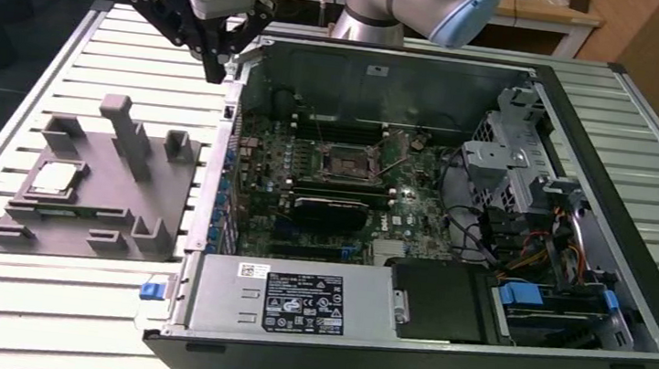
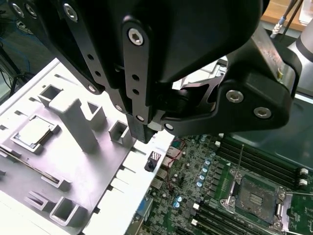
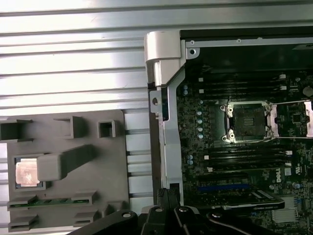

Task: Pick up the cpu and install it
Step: 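Reach for the cpu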

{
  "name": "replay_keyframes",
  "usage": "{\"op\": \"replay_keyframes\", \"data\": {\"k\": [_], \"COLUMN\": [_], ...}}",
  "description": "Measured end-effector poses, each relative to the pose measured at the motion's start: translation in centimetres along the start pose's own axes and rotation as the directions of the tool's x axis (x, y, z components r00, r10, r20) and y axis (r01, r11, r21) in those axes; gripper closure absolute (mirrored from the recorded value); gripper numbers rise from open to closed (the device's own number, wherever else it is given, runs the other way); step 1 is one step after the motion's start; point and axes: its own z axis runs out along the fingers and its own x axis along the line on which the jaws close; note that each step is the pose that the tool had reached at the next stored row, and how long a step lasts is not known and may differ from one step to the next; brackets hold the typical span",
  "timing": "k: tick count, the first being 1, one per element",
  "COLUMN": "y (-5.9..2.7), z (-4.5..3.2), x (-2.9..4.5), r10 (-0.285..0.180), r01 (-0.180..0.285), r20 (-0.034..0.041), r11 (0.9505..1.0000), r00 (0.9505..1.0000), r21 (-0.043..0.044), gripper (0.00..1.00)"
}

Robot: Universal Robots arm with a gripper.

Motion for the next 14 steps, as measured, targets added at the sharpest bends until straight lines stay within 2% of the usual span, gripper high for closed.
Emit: {"op": "replay_keyframes", "data": {"k": [14], "y": [-0.10], "z": [0.17], "x": [1.19], "r10": [0.000], "r01": [0.000], "r20": [0.0000], "r11": [1.0000], "r00": [1.0000], "r21": [0.0000], "gripper": [0.89]}}
